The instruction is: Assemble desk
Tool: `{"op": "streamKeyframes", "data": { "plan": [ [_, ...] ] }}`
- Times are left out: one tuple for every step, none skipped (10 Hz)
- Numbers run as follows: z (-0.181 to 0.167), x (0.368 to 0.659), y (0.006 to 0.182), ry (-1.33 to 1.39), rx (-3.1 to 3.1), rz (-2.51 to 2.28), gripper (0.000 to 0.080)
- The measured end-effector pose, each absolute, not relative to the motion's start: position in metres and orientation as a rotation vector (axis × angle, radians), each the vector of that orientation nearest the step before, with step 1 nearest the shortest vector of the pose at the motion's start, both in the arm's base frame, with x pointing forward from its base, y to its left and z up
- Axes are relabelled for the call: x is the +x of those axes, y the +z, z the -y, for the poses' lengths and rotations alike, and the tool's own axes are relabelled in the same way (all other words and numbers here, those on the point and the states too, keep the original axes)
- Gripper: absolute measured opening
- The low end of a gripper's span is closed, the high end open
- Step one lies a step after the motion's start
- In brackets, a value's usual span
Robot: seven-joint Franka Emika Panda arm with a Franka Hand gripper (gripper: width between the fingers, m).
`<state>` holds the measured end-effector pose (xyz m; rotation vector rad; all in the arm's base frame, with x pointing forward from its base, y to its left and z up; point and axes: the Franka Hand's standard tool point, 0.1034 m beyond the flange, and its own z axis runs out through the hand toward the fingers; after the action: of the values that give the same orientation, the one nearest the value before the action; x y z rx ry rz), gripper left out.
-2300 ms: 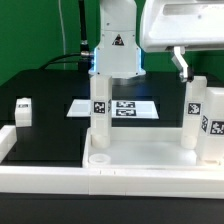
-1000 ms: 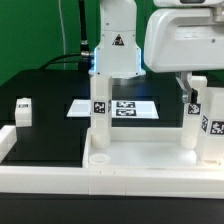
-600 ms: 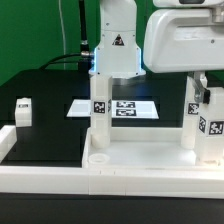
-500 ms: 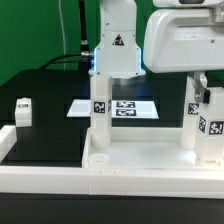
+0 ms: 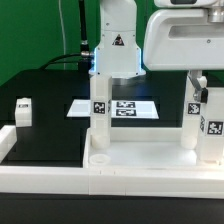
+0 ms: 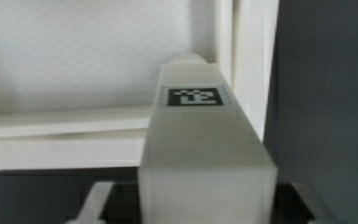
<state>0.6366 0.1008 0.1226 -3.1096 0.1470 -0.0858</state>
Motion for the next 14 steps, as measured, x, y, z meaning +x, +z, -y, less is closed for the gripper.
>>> {"op": "streamKeyframes", "data": {
  "plan": [
    [-0.1005,0.6355,0.1227,-0.083,-3.083,-0.364,0.0288],
    [-0.0988,0.6346,0.1222,-0.079,-3.047,-0.547,0.0289],
    [-0.0964,0.6338,0.1215,-0.077,-2.986,-0.746,0.0290],
    [-0.0967,0.6313,0.1212,-0.060,-2.915,-0.937,0.0290],
    [-0.0969,0.6308,0.1211,-0.052,-2.870,-1.054,0.0290],
    [-0.0968,0.6307,0.1210,-0.044,-2.803,-1.213,0.0290],
    [-0.0965,0.6310,0.1207,-0.040,-2.739,-1.336,0.0290],
    [-0.0956,0.6332,0.1207,-0.061,-2.657,-1.457,0.0290],
    [-0.0955,0.6331,0.1208,-0.053,-2.621,-1.519,0.0290],
    [-0.0947,0.6332,0.1206,-0.039,-2.541,-1.635,0.0290],
    [-0.0950,0.6332,0.1204,-0.034,-2.494,-1.704,0.0290],
    [-0.0949,0.6333,0.1203,-0.036,-2.503,-1.692,0.0383],
    [-0.0942,0.6335,0.1201,-0.040,-2.535,-1.643,0.0383],
    [-0.0908,0.6344,0.1204,-0.037,-2.533,-1.632,0.0519]
  ]
}}
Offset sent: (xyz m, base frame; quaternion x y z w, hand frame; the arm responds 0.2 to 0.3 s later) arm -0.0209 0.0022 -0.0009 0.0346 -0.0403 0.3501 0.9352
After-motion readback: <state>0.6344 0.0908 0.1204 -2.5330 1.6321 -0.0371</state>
